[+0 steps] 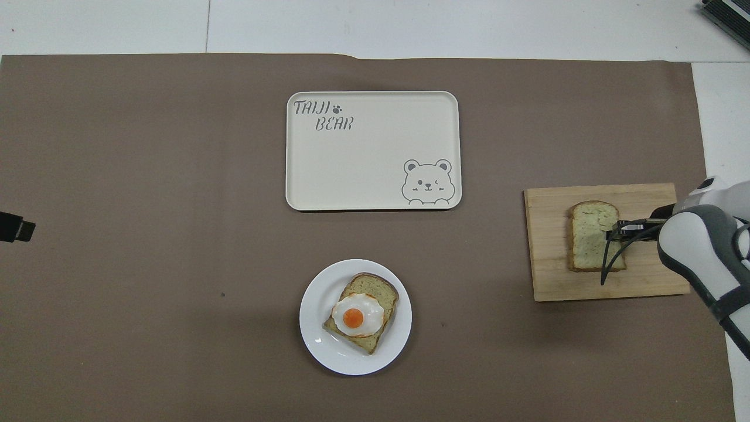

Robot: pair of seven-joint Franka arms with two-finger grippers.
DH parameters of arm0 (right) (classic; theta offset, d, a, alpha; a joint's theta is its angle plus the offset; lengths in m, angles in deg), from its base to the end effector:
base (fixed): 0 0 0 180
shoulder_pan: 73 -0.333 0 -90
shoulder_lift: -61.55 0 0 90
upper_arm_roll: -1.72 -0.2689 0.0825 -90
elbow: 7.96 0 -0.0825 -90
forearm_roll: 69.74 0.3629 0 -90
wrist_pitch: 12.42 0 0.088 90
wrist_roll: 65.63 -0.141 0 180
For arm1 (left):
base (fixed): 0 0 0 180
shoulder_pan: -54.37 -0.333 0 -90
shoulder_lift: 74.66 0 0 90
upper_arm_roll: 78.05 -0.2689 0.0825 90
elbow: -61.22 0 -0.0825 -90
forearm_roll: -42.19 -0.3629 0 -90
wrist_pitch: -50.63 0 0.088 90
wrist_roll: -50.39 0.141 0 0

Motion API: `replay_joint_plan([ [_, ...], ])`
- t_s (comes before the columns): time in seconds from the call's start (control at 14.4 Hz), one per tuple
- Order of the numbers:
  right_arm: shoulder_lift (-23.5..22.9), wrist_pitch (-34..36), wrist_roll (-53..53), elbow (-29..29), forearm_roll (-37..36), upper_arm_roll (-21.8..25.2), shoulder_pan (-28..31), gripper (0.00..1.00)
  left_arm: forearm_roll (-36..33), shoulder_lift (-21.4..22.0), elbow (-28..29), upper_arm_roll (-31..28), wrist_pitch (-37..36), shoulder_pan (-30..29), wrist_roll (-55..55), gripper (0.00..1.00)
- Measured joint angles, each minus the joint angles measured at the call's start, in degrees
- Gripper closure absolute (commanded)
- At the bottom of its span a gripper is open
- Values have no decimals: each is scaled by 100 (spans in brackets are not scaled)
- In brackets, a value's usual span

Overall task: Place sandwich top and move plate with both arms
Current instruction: 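Reach the right gripper to the bread slice on the wooden board, then grasp the bread slice with the right gripper and lift it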

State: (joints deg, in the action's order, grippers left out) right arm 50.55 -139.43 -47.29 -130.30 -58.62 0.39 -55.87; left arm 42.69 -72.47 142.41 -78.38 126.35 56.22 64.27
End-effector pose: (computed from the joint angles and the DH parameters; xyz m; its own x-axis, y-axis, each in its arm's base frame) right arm 0.5089 -0.1319 0.2432 0.9949 -0.0753 -0.0674 -0.0861 -0.9809 -0.1747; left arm 0.4922 -0.0144 0.6093 0.9620 -0.2676 -0.0534 -0.2668 -0.9635 0.0223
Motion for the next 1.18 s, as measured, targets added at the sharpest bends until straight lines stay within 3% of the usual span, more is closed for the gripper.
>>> replay_joint_plan([
  [0.42, -10, 862, -29, 548, 71, -13, -3, 100, 0, 1, 0, 0, 0, 0, 0, 0],
  [0.9, 158, 2399, -28, 1132, 1585, -103, -90, 100, 0, 1, 0, 0, 0, 0, 0, 0],
  [1.18, 164, 2484, 528, 1106, 1681, -163, -776, 100, 0, 2, 0, 0, 0, 0, 0, 0],
])
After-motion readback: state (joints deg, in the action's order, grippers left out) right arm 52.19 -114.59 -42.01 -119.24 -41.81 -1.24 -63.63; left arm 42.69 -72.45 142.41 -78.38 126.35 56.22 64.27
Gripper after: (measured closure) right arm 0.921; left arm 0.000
